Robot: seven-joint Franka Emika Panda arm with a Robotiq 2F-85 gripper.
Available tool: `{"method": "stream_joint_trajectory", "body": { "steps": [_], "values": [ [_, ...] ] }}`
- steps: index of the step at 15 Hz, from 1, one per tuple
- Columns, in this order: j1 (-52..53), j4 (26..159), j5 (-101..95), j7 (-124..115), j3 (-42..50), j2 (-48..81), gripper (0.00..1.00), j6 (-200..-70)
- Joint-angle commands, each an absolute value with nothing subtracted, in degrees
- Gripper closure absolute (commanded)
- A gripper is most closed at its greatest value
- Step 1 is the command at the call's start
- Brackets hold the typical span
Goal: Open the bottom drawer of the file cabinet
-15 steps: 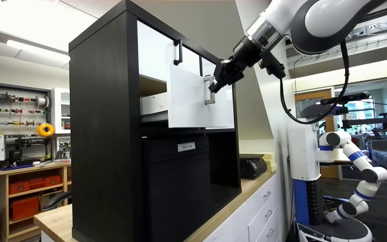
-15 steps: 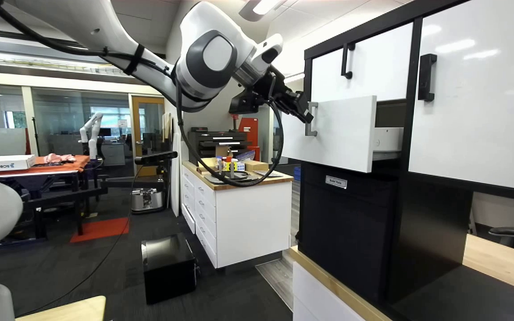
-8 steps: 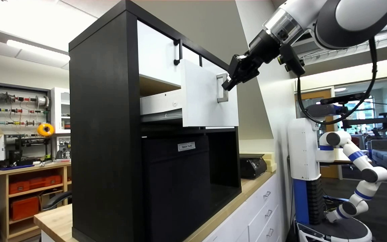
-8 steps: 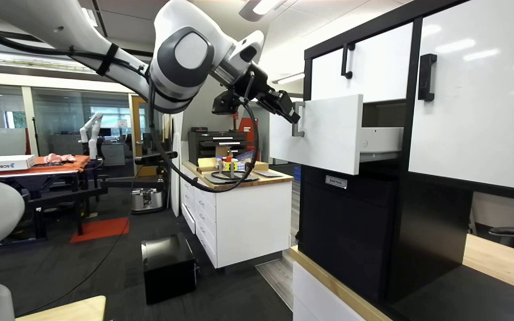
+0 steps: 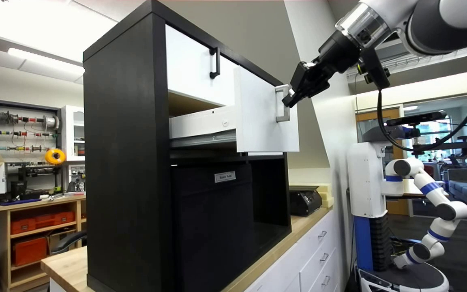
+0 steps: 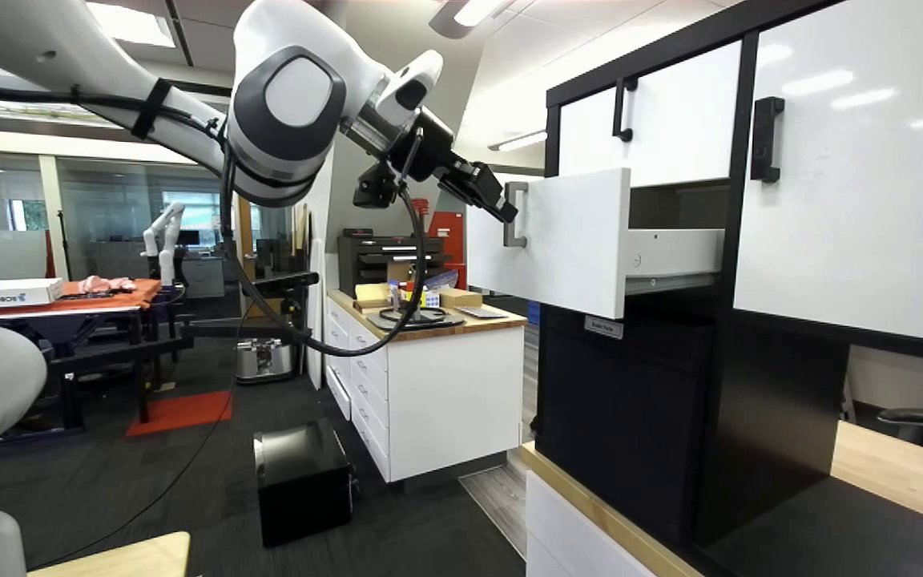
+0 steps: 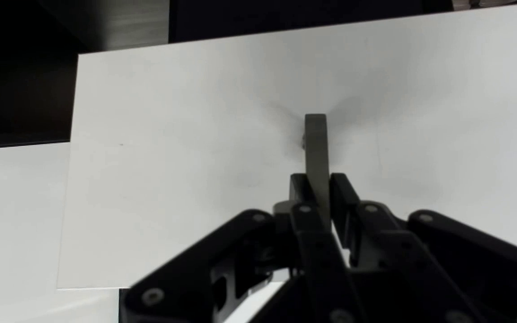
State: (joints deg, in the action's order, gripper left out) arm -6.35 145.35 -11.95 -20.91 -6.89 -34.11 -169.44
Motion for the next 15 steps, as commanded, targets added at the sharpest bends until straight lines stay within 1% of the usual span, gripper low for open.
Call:
{"method": "stream_joint_trajectory", "body": {
  "steps": [1,5,6,7,8,9,11,14,15],
  "values": [
    [-12.22,151.53,-9.54,-19.38,-8.0,-39.71,0.95,-165.38],
    [-12.35,153.37,-7.77,-18.22,-8.43,-42.22,0.95,-163.76],
    [-11.31,153.41,-6.75,-17.74,-7.7,-42.22,0.73,-163.33],
    [-11.27,153.22,-6.32,-17.29,-7.7,-42.03,0.6,-163.17],
    [-11.24,153.02,-5.97,-17.14,-7.41,-41.62,0.56,-162.61],
    [-11.42,152.9,-5.9,-17.12,-7.46,-41.41,0.49,-161.66],
    [-10.41,152.26,-5.46,-15.9,-6.26,-40.97,0.37,-159.09],
    [-10.49,149.64,-5.95,-11.71,-2.76,-39.5,0.16,-150.85],
    [-9.88,148.14,-5.79,-9.65,-1.38,-38.77,0.1,-147.73]
  ]
}}
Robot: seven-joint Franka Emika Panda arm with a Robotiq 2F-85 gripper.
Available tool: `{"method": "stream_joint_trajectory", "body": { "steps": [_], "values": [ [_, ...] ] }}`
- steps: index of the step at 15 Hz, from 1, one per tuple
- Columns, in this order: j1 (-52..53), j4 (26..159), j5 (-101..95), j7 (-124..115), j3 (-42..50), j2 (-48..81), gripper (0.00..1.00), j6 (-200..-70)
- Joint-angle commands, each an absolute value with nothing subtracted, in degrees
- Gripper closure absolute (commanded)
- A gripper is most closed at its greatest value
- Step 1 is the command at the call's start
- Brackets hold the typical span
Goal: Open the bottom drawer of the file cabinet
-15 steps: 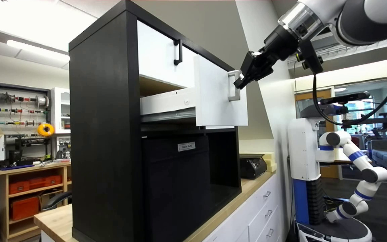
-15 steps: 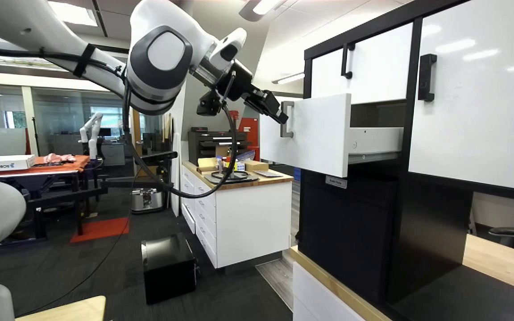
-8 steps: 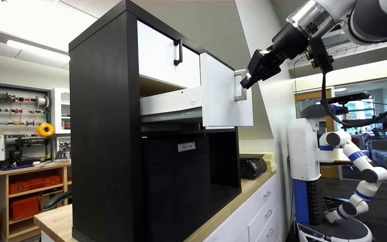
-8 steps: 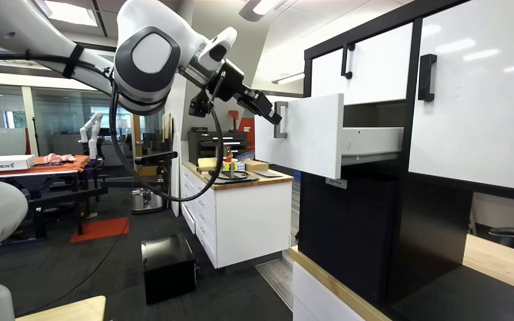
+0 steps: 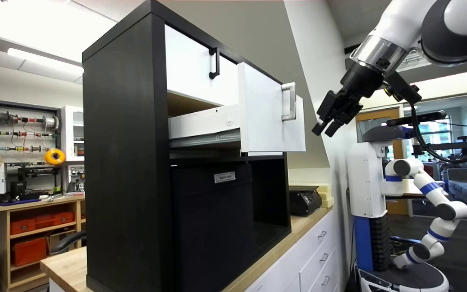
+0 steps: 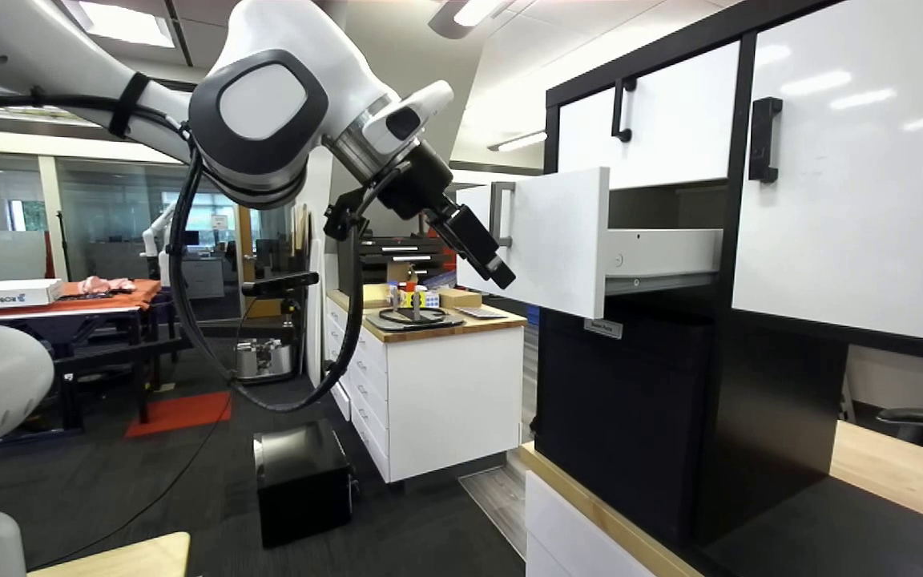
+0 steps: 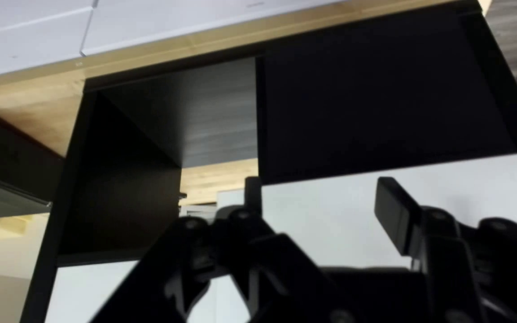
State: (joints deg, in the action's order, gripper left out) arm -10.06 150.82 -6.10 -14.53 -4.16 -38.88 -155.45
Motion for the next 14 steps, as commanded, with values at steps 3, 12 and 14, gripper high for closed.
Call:
{"method": "stream_joint_trajectory", "body": {
  "steps": [3,12,14],
  "values": [
    [-8.64,143.91,-5.93,-5.12,0.47,-37.3,0.0,-139.2],
    [-5.29,133.82,-5.28,1.82,2.41,-31.96,0.0,-124.41],
    [-5.2,132.92,-5.32,1.93,2.46,-30.86,0.0,-124.11]
  ]
}}
